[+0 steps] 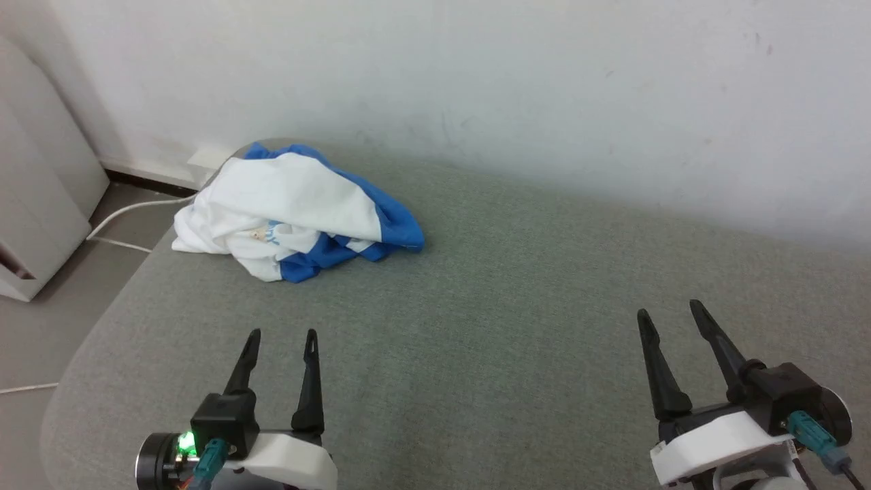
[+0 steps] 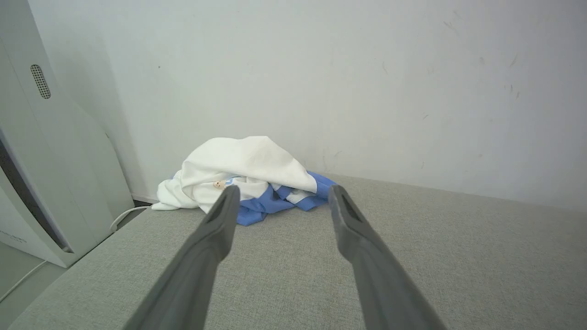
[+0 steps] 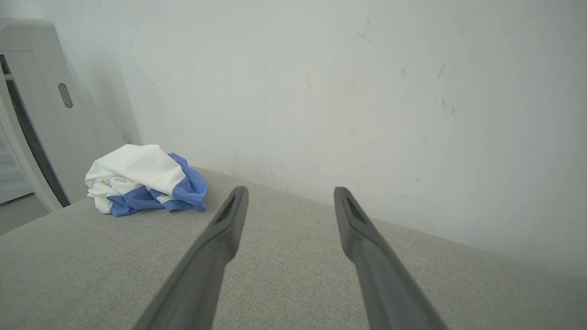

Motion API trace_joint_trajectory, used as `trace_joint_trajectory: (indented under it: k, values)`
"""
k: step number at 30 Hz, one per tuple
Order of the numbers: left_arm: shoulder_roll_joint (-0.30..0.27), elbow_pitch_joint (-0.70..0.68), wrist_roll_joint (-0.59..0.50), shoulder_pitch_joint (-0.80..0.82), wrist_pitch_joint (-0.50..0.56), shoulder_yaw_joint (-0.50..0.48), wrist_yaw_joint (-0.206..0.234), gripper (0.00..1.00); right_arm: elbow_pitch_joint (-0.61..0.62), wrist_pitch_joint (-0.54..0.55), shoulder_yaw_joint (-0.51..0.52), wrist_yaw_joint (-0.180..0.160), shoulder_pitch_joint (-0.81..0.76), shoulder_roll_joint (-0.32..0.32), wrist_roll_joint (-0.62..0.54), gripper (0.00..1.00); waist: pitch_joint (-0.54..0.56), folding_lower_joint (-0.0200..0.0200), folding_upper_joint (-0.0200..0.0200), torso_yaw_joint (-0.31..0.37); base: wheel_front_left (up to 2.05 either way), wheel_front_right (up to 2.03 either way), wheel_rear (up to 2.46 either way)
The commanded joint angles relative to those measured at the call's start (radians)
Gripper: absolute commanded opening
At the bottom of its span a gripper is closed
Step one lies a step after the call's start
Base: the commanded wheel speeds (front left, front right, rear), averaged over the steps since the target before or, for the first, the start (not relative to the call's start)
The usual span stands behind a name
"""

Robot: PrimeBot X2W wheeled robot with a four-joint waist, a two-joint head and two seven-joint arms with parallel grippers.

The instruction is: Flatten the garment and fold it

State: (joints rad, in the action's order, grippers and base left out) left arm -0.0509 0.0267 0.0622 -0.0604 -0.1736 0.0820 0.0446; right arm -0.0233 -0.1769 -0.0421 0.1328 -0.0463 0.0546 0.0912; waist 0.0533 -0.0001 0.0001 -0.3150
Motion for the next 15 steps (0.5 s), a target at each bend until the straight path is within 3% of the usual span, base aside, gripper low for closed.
trace_joint_trajectory:
  k: [1,15]
  values:
    - [0.001,0.004,0.008,-0.009,-0.012,0.005,0.003,1.00,-0.003,-0.009,-0.004,-0.001,-0.010,-0.003,0.010,1.00,0.002,0.0001,-0.0001,-0.022,0.00,0.00,0.00]
    - [0.001,0.011,0.024,-0.014,-0.041,0.014,0.020,1.00,-0.013,-0.038,-0.017,-0.002,-0.017,-0.003,0.008,1.00,0.001,0.0001,-0.0001,-0.100,0.00,0.00,0.00]
